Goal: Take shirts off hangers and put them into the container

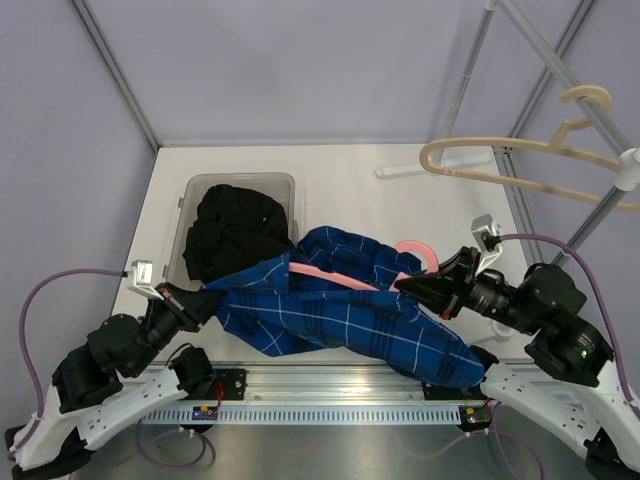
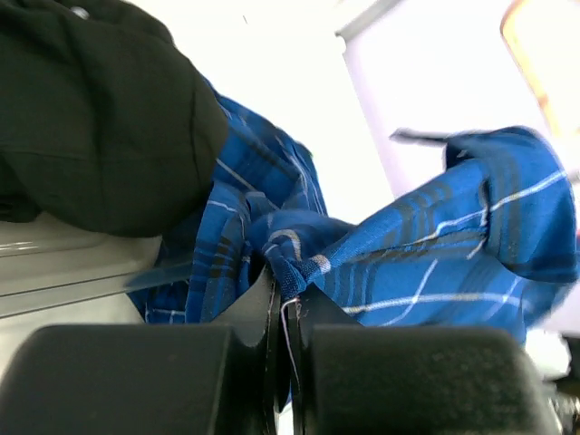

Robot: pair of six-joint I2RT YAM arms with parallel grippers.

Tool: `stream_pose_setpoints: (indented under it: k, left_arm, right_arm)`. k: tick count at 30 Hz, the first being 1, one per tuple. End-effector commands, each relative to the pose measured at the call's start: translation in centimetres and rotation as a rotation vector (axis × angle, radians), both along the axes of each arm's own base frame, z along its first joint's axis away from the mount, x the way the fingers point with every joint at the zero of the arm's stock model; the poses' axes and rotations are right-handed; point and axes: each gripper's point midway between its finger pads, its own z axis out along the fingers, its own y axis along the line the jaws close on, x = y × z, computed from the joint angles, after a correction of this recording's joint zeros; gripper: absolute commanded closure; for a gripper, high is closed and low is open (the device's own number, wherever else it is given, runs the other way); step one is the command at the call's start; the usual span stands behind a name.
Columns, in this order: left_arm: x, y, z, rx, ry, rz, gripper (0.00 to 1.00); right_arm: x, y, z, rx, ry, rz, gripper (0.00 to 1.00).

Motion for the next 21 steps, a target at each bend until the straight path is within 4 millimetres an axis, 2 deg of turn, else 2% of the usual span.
stream_pose_setpoints:
  k: [1, 3, 5, 8, 10, 11, 12, 15, 19, 21]
  left_arm:
    - [2.2, 5.4, 0.8, 0.060, -0.016, 0.291, 1.00]
    - [2.3, 5.8, 1.4, 0.084, -0.016, 0.312, 1.00]
    - [2.6, 5.3, 2.6, 0.154, -0.028, 0.292, 1.00]
    - [2.5, 4.8, 2.7, 0.281, 0.011, 0.250, 1.00]
    - [2.7, 2.9, 1.4, 0.348, 0.052, 0.180, 1.00]
    - [2.7, 0.8, 0.4, 0.341, 0.058, 0.104, 1.00]
    - [3.0, 0.3, -0.1, 0.337, 0.056, 0.104, 1.00]
    - [2.9, -3.2, -2.3, 0.292, 0.068, -0.011, 1.00]
    - [3.2, -5.6, -4.6, 0.306, 0.124, -0.061, 1.00]
    - [3.2, -6.2, -5.0, 0.312, 0.134, -0.081, 1.00]
  right_arm:
    - [-1.0, -2.9, 3.0, 0.056, -0.062, -0.081, 1.00]
    - [-1.4, -3.8, 2.5, 0.031, -0.048, -0.099, 1.00]
    - [-2.6, -4.6, 2.7, 0.039, -0.068, -0.083, 1.00]
    - [-3.7, -6.3, 3.8, 0.083, -0.104, -0.106, 1.00]
    - [-4.7, -7.4, 5.4, 0.123, -0.143, -0.110, 1.00]
    - [-4.9, -7.7, 6.0, 0.137, -0.161, -0.114, 1.00]
    - [-4.9, -8.0, 6.6, 0.149, -0.173, -0.128, 1.00]
    - [-4.4, -8.7, 8.5, 0.168, -0.214, -0.176, 1.00]
    - [-2.8, -8.3, 9.6, 0.140, -0.236, -0.223, 1.00]
    - [-2.1, -8.5, 9.5, 0.138, -0.232, -0.256, 1.00]
